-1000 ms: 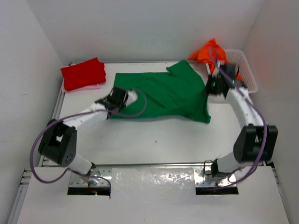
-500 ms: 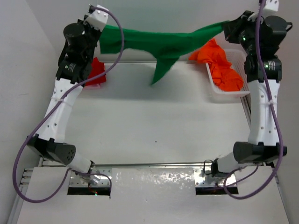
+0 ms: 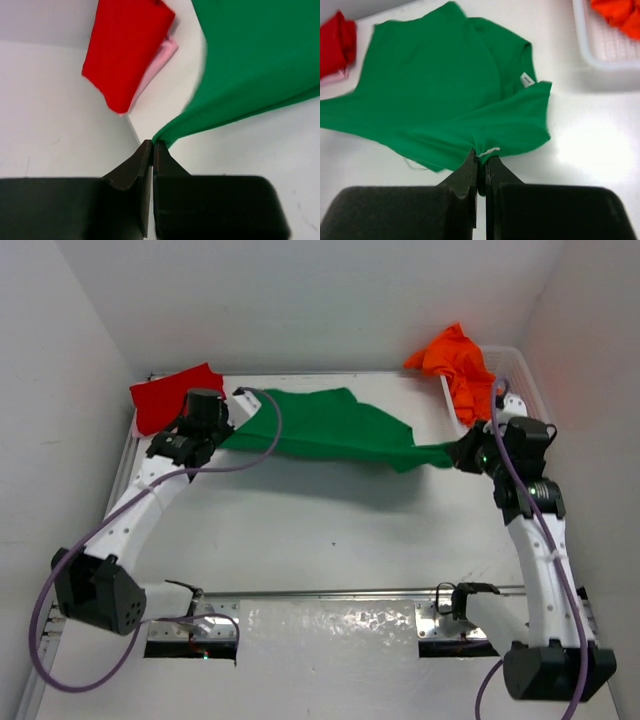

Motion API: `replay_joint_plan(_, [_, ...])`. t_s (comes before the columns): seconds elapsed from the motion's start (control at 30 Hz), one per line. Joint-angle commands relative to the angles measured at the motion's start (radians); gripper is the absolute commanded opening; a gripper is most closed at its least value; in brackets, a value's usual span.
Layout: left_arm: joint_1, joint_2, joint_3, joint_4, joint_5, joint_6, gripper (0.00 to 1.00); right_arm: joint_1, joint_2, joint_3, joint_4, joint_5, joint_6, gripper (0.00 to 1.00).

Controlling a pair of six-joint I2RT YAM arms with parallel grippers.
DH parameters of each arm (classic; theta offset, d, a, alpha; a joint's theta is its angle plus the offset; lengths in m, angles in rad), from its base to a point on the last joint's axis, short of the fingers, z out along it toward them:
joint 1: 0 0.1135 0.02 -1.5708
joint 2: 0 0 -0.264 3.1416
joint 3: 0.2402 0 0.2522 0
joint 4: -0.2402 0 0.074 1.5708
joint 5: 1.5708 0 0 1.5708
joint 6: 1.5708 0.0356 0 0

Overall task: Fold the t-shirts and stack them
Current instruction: Flatten out the tshirt

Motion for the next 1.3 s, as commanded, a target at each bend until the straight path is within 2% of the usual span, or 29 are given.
replay_joint_plan(0.0, [0.005,-0.122,0.000,-0.043,-0.092,0.019,0.00,-0.001,-0.130,-0.015,-0.028,0.016,-0.050,0.00])
replay_joint_plan(0.13, [0.005,-0.109,0.084,-0.089,-0.106,-0.016,0.00,-0.002,-0.117,0.114,-0.165,0.012,-0.096,0.00])
replay_joint_plan(0.17, [0.005,-0.103,0.114,-0.097,-0.116,-0.025,0.00,-0.002,-0.097,0.190,-0.186,0.013,-0.104,0.00])
replay_joint_plan(0.33, [0.005,-0.063,0.357,-0.171,-0.156,-0.044,0.00,-0.002,-0.031,0.455,-0.294,0.035,-0.153,0.00])
replay_joint_plan(0.5, [0.005,-0.067,0.479,-0.269,-0.133,-0.039,0.00,-0.002,-0.029,0.499,-0.315,0.016,-0.150,0.00])
replay_joint_plan(0.67, [0.005,-0.084,0.470,-0.297,-0.117,-0.045,0.00,-0.001,-0.009,0.524,-0.327,-0.022,-0.147,0.00])
replay_joint_plan(0.77, [0.005,-0.044,0.434,-0.216,-0.084,-0.047,0.00,-0.001,0.109,0.539,-0.225,-0.111,-0.085,0.00])
replay_joint_plan(0.8, [0.005,-0.020,0.439,-0.149,-0.078,-0.041,0.00,0.001,0.156,0.554,-0.136,-0.132,-0.069,0.00])
replay_joint_plan(0.87, [0.005,0.078,0.482,-0.050,-0.084,-0.027,0.00,-0.001,0.354,0.687,-0.063,-0.155,-0.011,0.00])
replay_joint_plan(0.9, [0.004,0.124,0.515,0.061,-0.092,-0.016,0.00,-0.001,0.442,0.780,-0.048,-0.153,0.009,0.00])
replay_joint_plan(0.93, [0.004,0.235,0.627,0.109,-0.133,-0.016,0.00,-0.004,0.648,1.018,-0.055,-0.148,0.072,0.00])
replay_joint_plan(1.0, [0.005,0.372,0.805,0.220,-0.199,-0.031,0.00,-0.005,0.878,1.338,-0.091,-0.134,0.161,0.00])
replay_joint_plan(1.03, [0.008,0.522,0.913,0.238,-0.239,-0.040,0.00,-0.010,0.984,1.610,-0.054,-0.145,0.231,0.00])
replay_joint_plan(1.07, [0.010,0.592,1.154,0.251,-0.292,-0.044,0.00,-0.014,1.111,1.669,0.013,-0.155,0.399,0.00])
replay_joint_plan(1.1, [0.010,0.662,1.275,0.280,-0.310,-0.039,0.00,-0.028,1.118,1.659,0.114,-0.159,0.482,0.00])
replay_joint_plan(1.13, [0.010,0.760,1.368,0.301,-0.316,-0.030,0.00,-0.034,1.092,1.493,0.344,-0.131,0.556,0.00])
replay_joint_plan(1.17, [0.005,0.778,1.446,0.332,-0.310,-0.019,0.00,-0.039,1.001,1.403,0.436,-0.088,0.598,0.00])
replay_joint_plan(1.2, [0.002,0.772,1.421,0.434,-0.302,0.004,0.00,-0.039,0.973,1.357,0.495,-0.036,0.568,0.00])
replay_joint_plan(1.23, [0.001,0.710,1.366,0.491,-0.267,0.010,0.00,-0.039,0.970,1.416,0.471,0.035,0.524,0.00])
replay_joint_plan(1.27, [-0.002,0.666,1.211,0.568,-0.236,0.013,0.00,-0.046,0.980,1.468,0.452,0.048,0.473,0.00])
